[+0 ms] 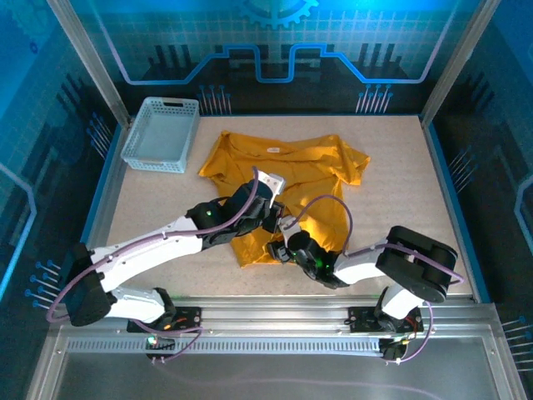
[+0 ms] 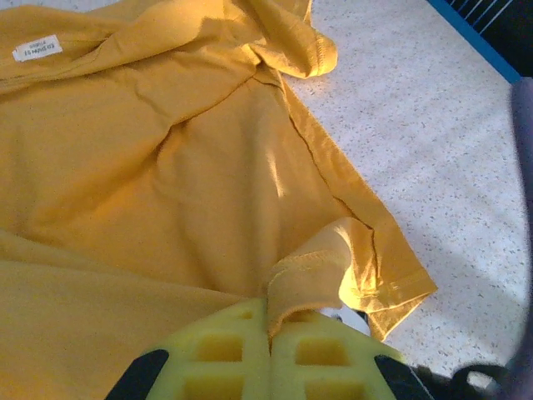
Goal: Fold the inside-out t-shirt
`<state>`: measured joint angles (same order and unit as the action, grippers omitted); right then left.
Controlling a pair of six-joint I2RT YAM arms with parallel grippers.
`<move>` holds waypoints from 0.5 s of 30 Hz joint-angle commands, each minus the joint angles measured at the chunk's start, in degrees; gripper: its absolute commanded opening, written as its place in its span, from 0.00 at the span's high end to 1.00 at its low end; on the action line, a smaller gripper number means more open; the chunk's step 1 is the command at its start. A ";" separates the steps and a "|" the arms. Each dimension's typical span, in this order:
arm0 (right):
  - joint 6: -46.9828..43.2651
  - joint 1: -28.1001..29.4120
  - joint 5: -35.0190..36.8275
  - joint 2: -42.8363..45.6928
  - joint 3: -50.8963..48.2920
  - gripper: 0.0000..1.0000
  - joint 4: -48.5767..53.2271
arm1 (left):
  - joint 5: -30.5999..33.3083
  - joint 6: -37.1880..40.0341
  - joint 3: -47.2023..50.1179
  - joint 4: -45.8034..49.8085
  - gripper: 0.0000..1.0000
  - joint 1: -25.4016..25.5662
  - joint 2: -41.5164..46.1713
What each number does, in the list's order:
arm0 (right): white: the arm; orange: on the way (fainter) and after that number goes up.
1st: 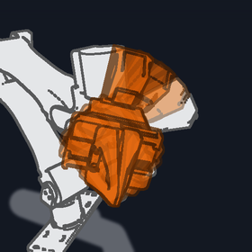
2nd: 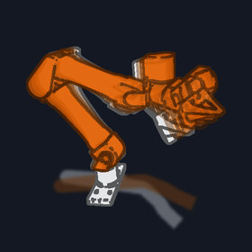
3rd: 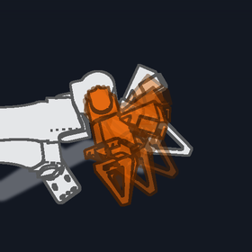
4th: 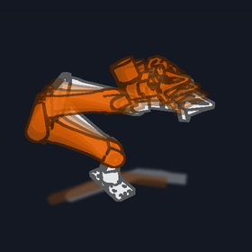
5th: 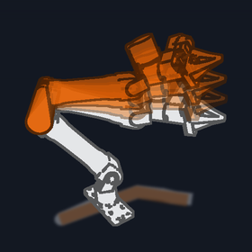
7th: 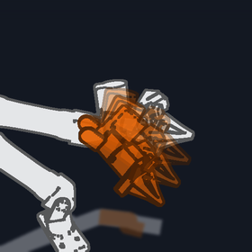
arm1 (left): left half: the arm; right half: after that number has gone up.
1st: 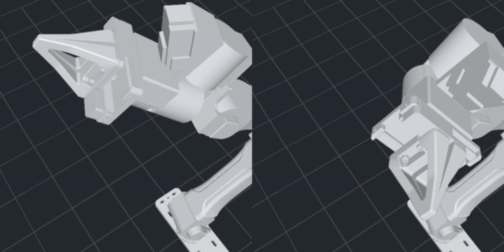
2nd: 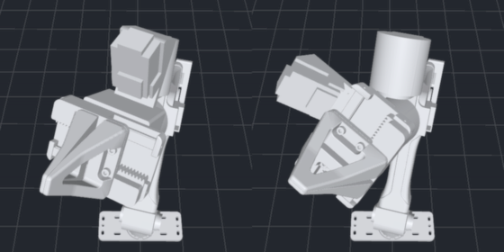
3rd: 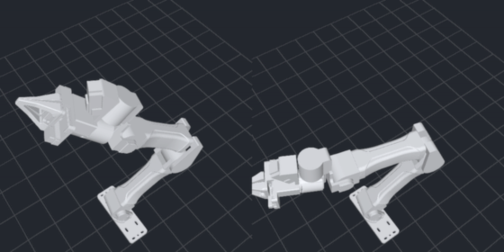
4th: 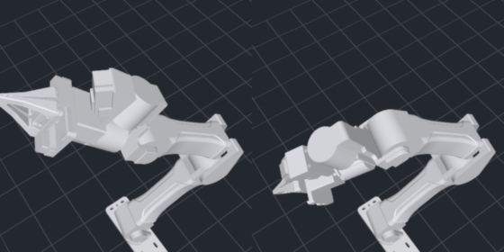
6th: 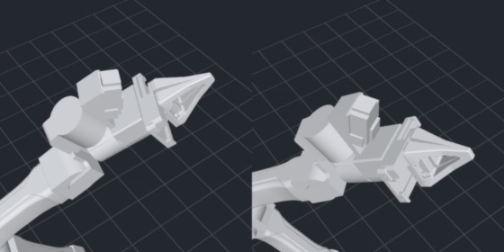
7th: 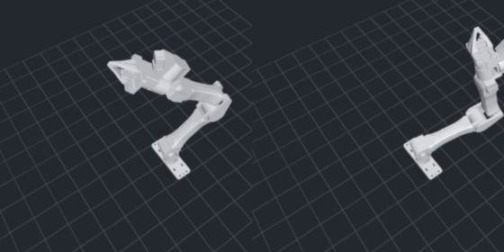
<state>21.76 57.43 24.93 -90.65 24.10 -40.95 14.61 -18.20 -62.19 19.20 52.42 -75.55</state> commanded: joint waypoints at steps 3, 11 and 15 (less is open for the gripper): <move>0.07 -4.97 -2.37 0.68 -0.81 0.39 -2.22 | -2.27 3.69 0.93 -0.22 1.00 -0.39 4.58; -2.92 -1.56 8.23 -0.58 2.47 0.36 -2.23 | -5.84 2.21 -2.61 0.43 1.00 -0.40 2.40; -3.88 0.24 14.26 -3.16 5.19 0.36 -3.51 | -7.02 -0.71 -5.72 0.94 1.00 -0.39 0.22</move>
<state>19.73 56.58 32.03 -92.03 27.00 -41.15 9.98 -16.82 -64.51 19.92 52.31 -74.17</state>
